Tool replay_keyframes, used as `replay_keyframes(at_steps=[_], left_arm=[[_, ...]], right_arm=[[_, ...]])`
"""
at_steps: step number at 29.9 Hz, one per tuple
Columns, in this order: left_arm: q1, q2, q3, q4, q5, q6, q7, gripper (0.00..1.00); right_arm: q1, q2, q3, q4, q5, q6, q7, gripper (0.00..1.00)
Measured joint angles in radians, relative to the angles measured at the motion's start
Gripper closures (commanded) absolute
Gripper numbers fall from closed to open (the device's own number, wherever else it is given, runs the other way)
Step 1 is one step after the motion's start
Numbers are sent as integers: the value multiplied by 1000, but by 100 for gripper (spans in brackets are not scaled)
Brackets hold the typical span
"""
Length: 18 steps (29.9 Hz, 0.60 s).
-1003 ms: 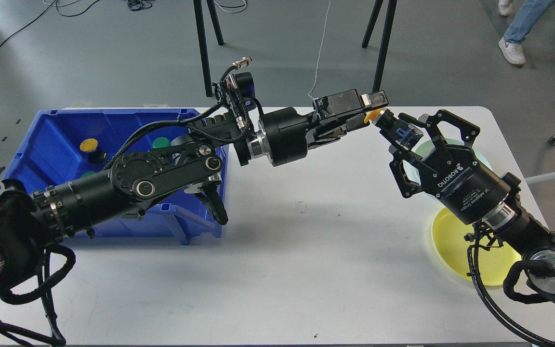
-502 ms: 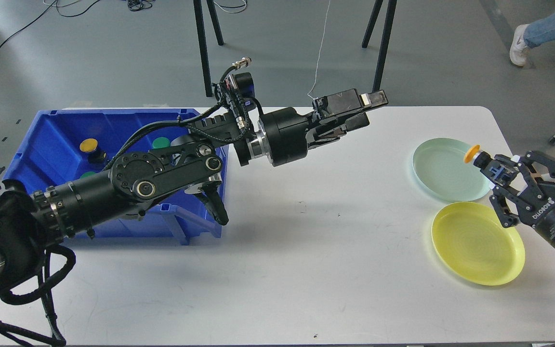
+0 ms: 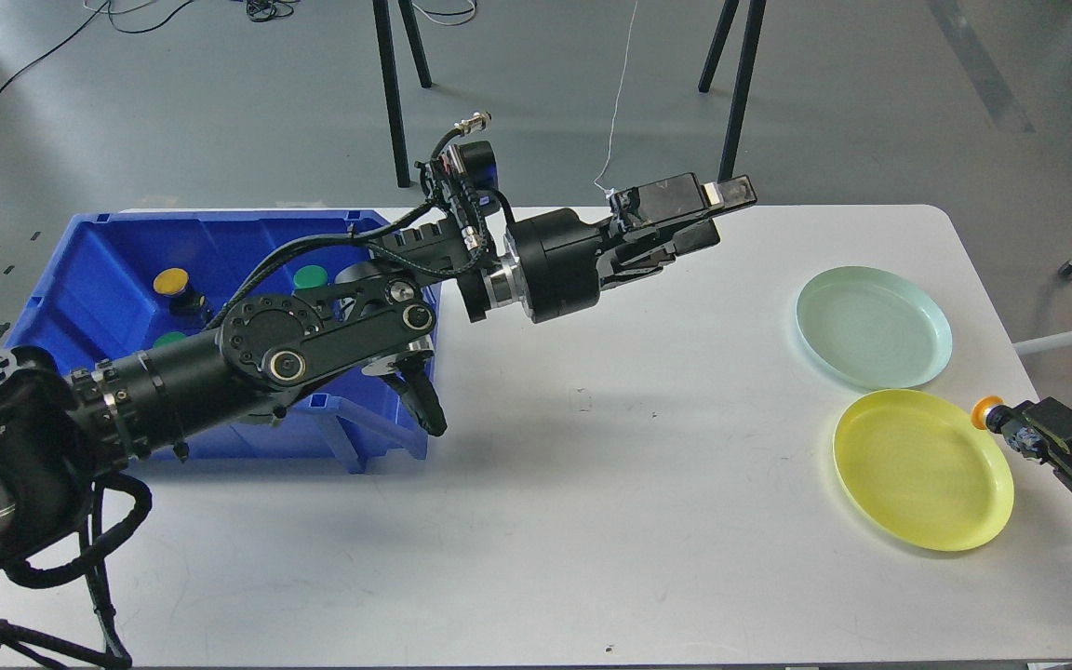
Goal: Pass button and place on color plate
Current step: 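Carry the button with the right gripper toward the yellow plate, then lower the button onto the yellow plate and open the right gripper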
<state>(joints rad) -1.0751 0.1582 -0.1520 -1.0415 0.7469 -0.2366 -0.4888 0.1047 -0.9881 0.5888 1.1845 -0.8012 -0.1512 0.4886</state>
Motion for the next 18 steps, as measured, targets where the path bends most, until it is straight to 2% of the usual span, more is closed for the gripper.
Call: replay_keyframes(at_steps=[10, 16, 18], left_arm=[[0, 0, 0, 0, 0, 0, 0, 16], [0, 0, 0, 0, 0, 0, 0, 16], [0, 0, 0, 0, 0, 0, 0, 16]], right_arm=[[3, 20, -5, 1, -131, -5, 0, 96], [2, 43, -15, 1, -142, -5, 0, 85], [3, 50, -33, 1, -142, -7, 0, 77]])
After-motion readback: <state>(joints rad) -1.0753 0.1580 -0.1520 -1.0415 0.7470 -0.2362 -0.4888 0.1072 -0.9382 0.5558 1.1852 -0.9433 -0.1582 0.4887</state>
